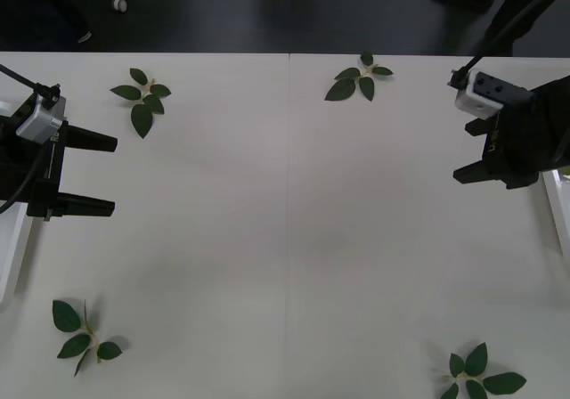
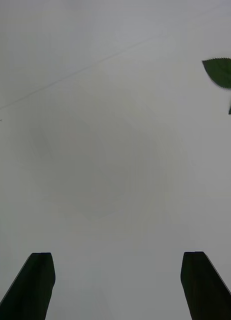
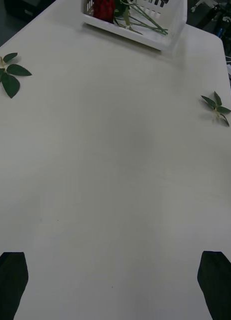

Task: Put the red flowers into the right box and the blue flowers into the left box

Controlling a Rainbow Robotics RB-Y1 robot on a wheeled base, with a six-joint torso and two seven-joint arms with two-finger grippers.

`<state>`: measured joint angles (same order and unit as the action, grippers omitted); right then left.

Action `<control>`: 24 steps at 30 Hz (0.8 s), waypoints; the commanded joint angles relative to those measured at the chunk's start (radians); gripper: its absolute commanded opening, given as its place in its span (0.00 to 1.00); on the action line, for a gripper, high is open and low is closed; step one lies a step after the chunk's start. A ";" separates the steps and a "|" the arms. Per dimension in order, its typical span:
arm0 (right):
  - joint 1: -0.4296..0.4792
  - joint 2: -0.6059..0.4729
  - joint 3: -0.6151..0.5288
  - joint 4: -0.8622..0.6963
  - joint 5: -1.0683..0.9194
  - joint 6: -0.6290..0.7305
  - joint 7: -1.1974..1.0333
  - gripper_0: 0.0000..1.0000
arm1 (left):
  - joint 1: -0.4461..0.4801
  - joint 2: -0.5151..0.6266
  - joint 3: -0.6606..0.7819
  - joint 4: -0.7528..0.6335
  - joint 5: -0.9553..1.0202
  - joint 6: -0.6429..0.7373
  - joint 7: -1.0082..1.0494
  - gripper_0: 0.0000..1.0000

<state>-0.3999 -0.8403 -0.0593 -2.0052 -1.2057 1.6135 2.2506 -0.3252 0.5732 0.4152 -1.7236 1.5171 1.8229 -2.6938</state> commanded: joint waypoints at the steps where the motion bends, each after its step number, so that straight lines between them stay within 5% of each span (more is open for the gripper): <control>1: -0.010 0.033 -0.016 -0.049 -0.040 0.002 0.184 0.74 | -0.018 0.013 0.008 -0.025 0.006 -0.001 -0.011 1.00; 14: -0.007 0.219 -0.024 -0.109 -0.061 0.057 0.420 0.74 | -0.018 0.013 0.008 -0.025 0.006 -0.001 -0.011 1.00; 24: -0.007 0.234 -0.019 -0.110 -0.080 0.098 0.448 0.74 | -0.018 0.013 0.008 -0.025 0.006 -0.001 -0.011 1.00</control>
<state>-0.3999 -0.5968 -0.0636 -2.0830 -1.2714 1.7112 2.6721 -0.3252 0.5732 0.4152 -1.7236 1.5171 1.8229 -2.6938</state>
